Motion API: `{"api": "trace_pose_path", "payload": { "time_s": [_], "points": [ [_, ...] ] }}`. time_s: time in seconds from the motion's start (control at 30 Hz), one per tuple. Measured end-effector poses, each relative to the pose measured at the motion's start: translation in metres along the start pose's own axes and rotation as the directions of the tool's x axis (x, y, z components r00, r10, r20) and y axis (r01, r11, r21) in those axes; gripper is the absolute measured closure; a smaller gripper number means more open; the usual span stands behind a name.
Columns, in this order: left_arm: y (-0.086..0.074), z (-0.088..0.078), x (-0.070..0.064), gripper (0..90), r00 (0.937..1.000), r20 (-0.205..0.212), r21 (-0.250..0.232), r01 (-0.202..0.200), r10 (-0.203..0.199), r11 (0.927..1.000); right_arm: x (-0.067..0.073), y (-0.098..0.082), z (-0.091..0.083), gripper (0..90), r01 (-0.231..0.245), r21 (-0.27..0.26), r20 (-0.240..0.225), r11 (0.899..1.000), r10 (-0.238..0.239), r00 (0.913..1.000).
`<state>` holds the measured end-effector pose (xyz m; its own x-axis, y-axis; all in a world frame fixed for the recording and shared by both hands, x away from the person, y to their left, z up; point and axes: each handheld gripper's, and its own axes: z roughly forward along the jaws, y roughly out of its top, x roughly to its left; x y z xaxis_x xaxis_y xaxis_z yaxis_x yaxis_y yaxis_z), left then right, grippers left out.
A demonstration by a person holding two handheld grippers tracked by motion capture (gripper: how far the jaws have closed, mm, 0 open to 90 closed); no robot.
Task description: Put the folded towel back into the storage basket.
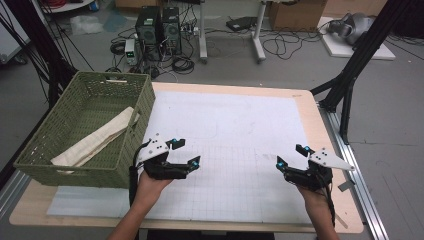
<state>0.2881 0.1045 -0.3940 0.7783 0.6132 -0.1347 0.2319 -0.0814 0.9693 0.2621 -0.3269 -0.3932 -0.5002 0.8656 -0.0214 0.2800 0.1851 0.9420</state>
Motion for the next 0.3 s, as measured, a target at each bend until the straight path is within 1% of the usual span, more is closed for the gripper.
{"api": "trace_pose_path", "payload": {
  "time_s": [0.17,0.3],
  "points": [
    [-0.0006,0.0014,0.0003,20.0,1.0000,-0.003,0.005,-0.003,0.003,1.0000,0.0004,-0.0004,0.0016,18.9,0.011,0.005,-0.002,1.000,-0.011,0.9999],
    [-0.0010,0.0021,0.0004,20.0,1.0000,-0.002,0.004,-0.002,0.002,1.0000,0.0004,-0.0005,0.0021,18.9,0.004,0.009,-0.004,1.000,-0.004,1.0000]
  ]
}}
